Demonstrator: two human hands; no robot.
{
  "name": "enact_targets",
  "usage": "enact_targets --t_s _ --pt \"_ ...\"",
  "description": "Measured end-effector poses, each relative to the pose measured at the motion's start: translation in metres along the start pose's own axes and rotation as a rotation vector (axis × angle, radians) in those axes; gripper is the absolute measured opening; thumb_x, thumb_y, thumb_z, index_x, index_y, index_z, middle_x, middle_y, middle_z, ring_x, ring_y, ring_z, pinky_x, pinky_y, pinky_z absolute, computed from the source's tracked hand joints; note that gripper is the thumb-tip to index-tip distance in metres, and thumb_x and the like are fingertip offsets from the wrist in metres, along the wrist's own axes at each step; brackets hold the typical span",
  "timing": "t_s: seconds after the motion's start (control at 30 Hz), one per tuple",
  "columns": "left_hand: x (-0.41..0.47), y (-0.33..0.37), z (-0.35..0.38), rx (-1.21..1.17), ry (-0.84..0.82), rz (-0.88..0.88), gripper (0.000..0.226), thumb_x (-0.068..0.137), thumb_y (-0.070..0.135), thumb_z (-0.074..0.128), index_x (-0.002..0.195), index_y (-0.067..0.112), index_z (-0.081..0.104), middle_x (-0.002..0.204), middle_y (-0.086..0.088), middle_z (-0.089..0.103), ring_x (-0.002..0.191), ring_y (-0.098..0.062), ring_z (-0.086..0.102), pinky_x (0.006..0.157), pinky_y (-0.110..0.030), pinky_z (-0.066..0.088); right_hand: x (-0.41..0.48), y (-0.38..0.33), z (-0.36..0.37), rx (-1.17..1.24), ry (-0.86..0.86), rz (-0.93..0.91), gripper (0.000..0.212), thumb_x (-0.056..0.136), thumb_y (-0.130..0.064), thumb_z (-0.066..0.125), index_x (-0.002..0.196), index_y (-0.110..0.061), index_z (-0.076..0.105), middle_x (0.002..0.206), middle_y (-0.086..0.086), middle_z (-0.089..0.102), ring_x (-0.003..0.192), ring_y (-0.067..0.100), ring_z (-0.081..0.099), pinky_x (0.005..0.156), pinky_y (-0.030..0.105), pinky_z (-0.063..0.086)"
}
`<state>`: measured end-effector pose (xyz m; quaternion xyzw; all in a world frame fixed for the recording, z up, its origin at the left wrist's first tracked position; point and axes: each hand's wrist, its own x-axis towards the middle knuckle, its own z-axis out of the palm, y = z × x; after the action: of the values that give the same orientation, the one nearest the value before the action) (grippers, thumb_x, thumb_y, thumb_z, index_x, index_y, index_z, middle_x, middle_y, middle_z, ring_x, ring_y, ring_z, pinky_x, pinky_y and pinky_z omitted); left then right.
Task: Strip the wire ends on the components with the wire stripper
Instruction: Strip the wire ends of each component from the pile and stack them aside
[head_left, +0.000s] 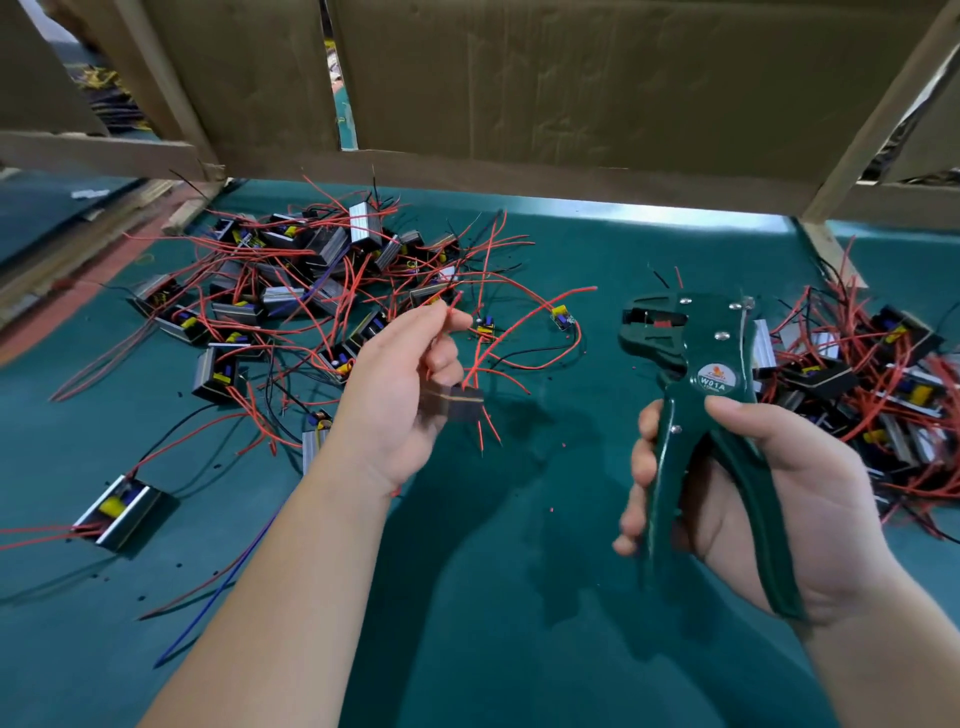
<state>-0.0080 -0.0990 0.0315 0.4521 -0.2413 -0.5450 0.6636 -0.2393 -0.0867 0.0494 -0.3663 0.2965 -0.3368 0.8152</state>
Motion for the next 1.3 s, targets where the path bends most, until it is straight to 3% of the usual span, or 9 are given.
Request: enact_targets --t_s 0.3,0.5,0.63,0.8,0.97,1.07,1.13,1.2,1.3 --pt "0.005 0.001 -0.005 -0.226 0.084 -0.154 0.038 0.095 0.034 0.052 0.064 0.020 0.070 0.056 0.008 0.034 0.042 -0.010 0.041 0.059 -0.026 0.047 0.005 0.002 -0.004 0.059 0.023 -0.032 0.058 0.044 -0.035 0.082 0.090 -0.004 0.065 0.082 0.022 0.058 0.068 0.043 0.062 0.065 0.055 0.054" --pt "0.005 0.002 -0.003 -0.098 0.166 -0.081 0.032 0.098 0.031 0.048 0.073 0.020 0.065 0.051 0.009 0.030 0.044 -0.008 0.033 0.057 -0.023 0.041 0.005 -0.001 -0.002 0.091 0.038 -0.032 0.061 0.039 -0.034 0.085 0.088 -0.003 0.067 0.079 0.022 0.059 0.067 0.043 0.063 0.064 0.054 0.054" --pt "0.008 0.002 0.016 0.133 0.210 0.065 0.032 0.099 0.024 0.047 0.072 0.019 0.063 0.050 0.011 0.030 0.046 -0.007 0.030 0.052 -0.019 0.034 0.005 -0.002 -0.001 0.123 0.048 -0.033 0.063 0.037 -0.033 0.086 0.089 -0.002 0.067 0.079 0.023 0.058 0.066 0.044 0.062 0.062 0.055 0.054" --pt "0.046 0.018 0.066 0.597 0.107 0.363 0.027 0.094 0.019 0.054 0.073 0.018 0.070 0.054 0.018 0.058 0.046 0.003 0.050 0.050 -0.015 0.043 0.006 -0.001 -0.003 0.124 0.046 -0.032 0.055 0.045 -0.032 0.080 0.088 -0.002 0.066 0.079 0.023 0.059 0.066 0.043 0.063 0.063 0.055 0.054" --pt "0.114 0.035 0.095 1.340 -0.001 0.766 0.034 0.095 0.020 0.050 0.067 0.004 0.059 0.058 -0.010 0.051 0.064 -0.017 0.042 0.063 -0.033 0.031 0.007 0.002 0.000 0.107 0.057 -0.015 0.053 0.050 -0.032 0.072 0.092 0.000 0.062 0.078 0.022 0.059 0.066 0.041 0.062 0.064 0.052 0.055" --pt "0.141 0.034 0.087 1.781 -0.097 0.645 0.023 0.093 0.012 0.049 0.076 0.006 0.062 0.074 -0.010 0.052 0.084 -0.028 0.053 0.074 -0.039 0.041 0.006 0.005 0.001 0.103 0.037 -0.014 0.051 0.056 -0.031 0.063 0.096 0.001 0.060 0.079 0.022 0.059 0.066 0.041 0.062 0.065 0.053 0.054" --pt "0.145 0.030 0.076 2.012 -0.031 0.414 0.029 0.089 0.012 0.053 0.113 0.016 0.067 0.116 -0.012 0.056 0.115 -0.034 0.048 0.093 -0.043 0.042 0.005 0.006 0.002 0.093 0.021 -0.009 0.050 0.057 -0.029 0.061 0.096 0.001 0.059 0.079 0.022 0.059 0.066 0.041 0.062 0.065 0.053 0.054" --pt "0.142 0.028 0.063 1.975 0.011 0.330 0.047 0.086 0.017 0.055 0.132 0.023 0.056 0.136 -0.011 0.047 0.125 -0.034 0.039 0.101 -0.044 0.037 0.004 0.007 0.003 0.082 0.007 -0.003 0.048 0.054 -0.023 0.063 0.096 0.001 0.060 0.079 0.022 0.059 0.066 0.041 0.062 0.064 0.053 0.054" --pt "0.125 0.040 0.038 1.777 0.131 0.572 0.049 0.086 0.020 0.055 0.134 0.025 0.052 0.137 -0.007 0.045 0.125 -0.032 0.037 0.102 -0.043 0.032 0.004 0.008 0.004 0.073 0.016 -0.012 0.050 0.052 -0.026 0.064 0.095 0.001 0.060 0.079 0.022 0.059 0.066 0.041 0.062 0.064 0.052 0.054"
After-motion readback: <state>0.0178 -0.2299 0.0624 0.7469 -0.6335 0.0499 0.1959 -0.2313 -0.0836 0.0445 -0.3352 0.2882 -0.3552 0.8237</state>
